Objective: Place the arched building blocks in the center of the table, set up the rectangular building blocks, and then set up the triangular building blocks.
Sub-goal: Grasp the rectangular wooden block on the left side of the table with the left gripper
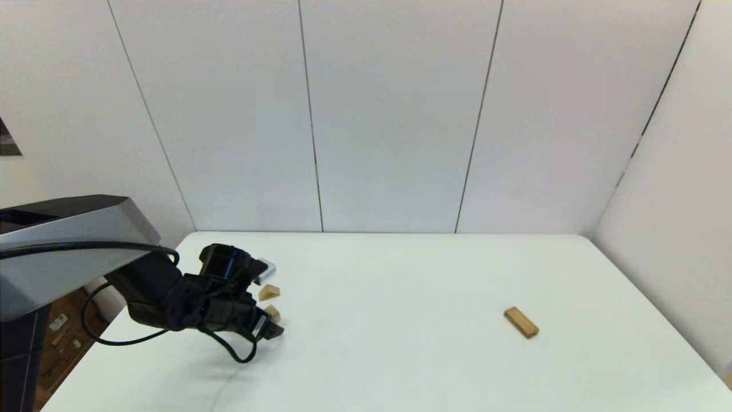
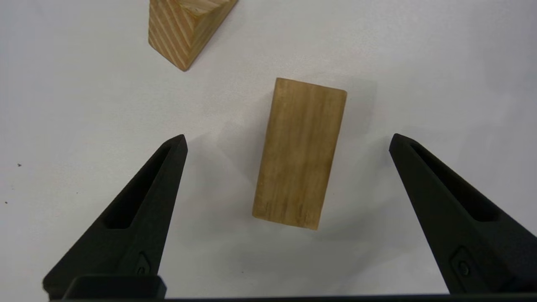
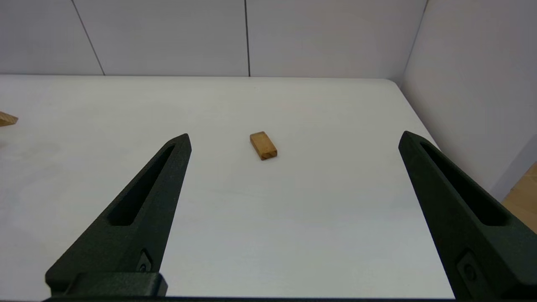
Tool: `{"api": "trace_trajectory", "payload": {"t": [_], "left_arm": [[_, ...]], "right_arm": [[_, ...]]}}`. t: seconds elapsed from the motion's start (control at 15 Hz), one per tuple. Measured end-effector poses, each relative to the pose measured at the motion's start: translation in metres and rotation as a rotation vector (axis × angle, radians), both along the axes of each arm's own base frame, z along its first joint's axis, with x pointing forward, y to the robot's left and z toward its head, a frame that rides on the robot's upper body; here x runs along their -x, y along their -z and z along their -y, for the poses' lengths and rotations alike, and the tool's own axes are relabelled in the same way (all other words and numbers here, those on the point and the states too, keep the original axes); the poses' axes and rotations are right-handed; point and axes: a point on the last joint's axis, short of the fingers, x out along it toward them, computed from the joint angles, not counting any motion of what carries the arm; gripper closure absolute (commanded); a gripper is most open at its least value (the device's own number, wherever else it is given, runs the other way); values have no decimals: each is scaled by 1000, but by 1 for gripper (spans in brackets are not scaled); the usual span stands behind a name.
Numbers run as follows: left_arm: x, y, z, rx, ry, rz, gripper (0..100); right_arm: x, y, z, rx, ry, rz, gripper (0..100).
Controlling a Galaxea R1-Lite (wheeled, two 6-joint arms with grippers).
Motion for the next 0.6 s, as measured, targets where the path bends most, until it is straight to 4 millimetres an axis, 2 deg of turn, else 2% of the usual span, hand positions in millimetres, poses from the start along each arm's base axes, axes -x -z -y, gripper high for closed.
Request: {"api": "trace_trajectory", "payload": {"t": [0.6], "left_arm": [[0,2,0,-9,3,-6,100]], "right_arm": [[0,0,0,0,0,0,0]]}}
